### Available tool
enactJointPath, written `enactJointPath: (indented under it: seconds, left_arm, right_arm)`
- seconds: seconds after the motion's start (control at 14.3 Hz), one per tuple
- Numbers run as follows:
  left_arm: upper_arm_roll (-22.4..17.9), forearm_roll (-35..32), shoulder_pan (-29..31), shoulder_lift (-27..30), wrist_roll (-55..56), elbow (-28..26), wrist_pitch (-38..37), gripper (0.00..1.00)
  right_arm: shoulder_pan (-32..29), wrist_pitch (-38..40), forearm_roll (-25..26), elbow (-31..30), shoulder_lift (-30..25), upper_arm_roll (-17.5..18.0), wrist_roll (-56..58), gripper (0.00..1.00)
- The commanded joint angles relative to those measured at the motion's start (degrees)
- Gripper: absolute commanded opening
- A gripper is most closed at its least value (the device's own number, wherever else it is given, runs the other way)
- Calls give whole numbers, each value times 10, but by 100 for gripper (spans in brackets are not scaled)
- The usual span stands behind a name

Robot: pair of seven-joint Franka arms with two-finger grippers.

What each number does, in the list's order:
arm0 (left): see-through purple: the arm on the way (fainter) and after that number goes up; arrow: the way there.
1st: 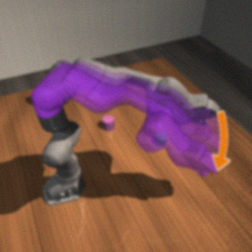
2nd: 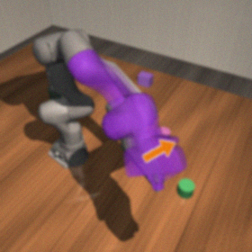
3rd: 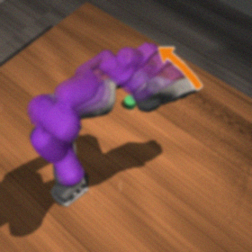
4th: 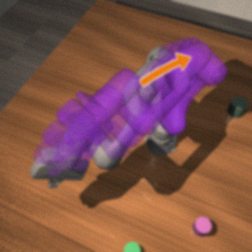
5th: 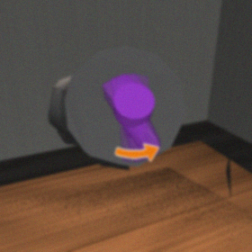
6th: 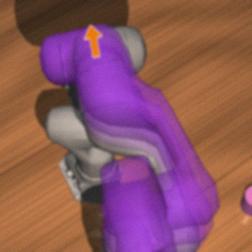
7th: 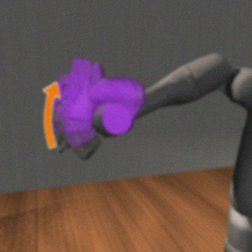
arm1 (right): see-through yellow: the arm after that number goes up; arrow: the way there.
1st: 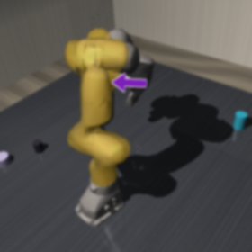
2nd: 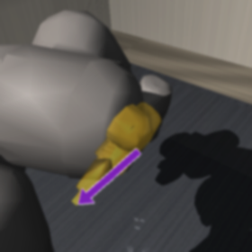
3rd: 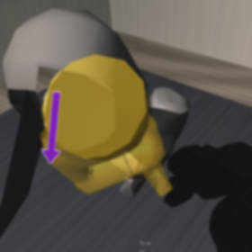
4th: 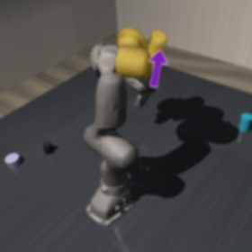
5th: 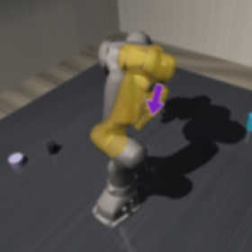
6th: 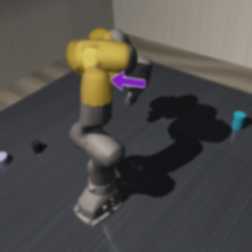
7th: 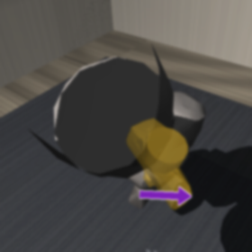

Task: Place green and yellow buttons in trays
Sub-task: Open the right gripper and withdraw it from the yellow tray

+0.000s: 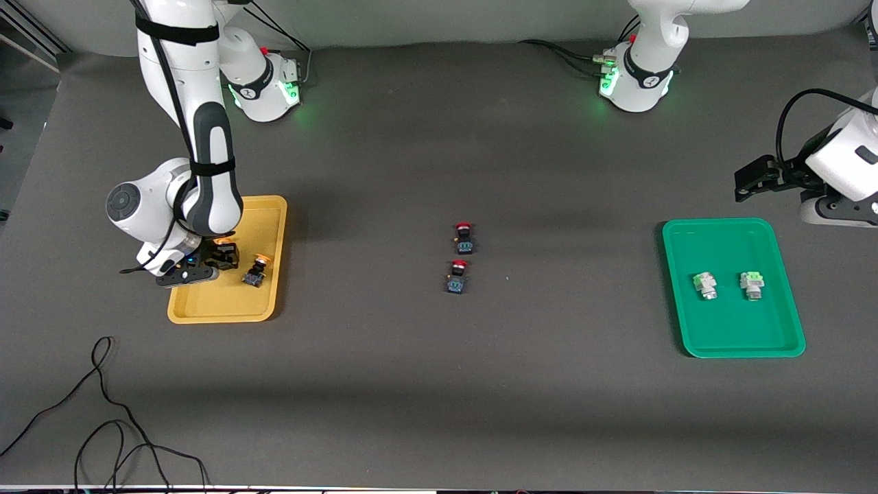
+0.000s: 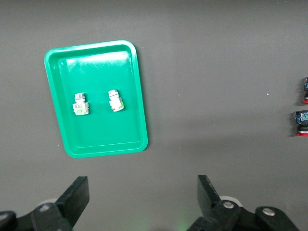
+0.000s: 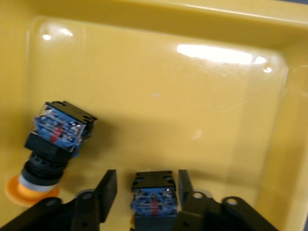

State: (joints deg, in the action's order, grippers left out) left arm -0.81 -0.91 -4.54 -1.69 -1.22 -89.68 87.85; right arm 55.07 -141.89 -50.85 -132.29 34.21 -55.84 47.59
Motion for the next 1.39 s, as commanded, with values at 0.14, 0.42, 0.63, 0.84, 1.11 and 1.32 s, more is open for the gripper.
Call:
enactJointPath:
  seconds: [0.14, 0.42, 0.63, 0.84, 1.11, 1.32]
  left_arm:
    - [5, 4, 7, 19, -2, -19, 6, 100]
    - [5, 5, 6, 19, -1, -19, 4, 100]
    - [5, 6, 6, 18, -1, -17, 3, 100]
    - [5, 5, 6, 19, -1, -16, 1, 100]
    - [5, 2, 6, 22, -1, -17, 2, 100]
    - [4, 1, 6, 21, -1, -19, 1, 100]
  right_arm:
    - [16, 155, 36, 70, -19, -96, 12, 100]
    - [16, 330, 115, 198, -18, -182, -21, 100]
    - [16, 451, 153, 300, -19, -221, -64, 100]
    - [17, 574, 154, 409, -22, -260, -135, 100]
    - [15, 694, 170, 556, -26, -297, -219, 100]
    - [16, 715, 170, 599, -25, -298, -306, 100]
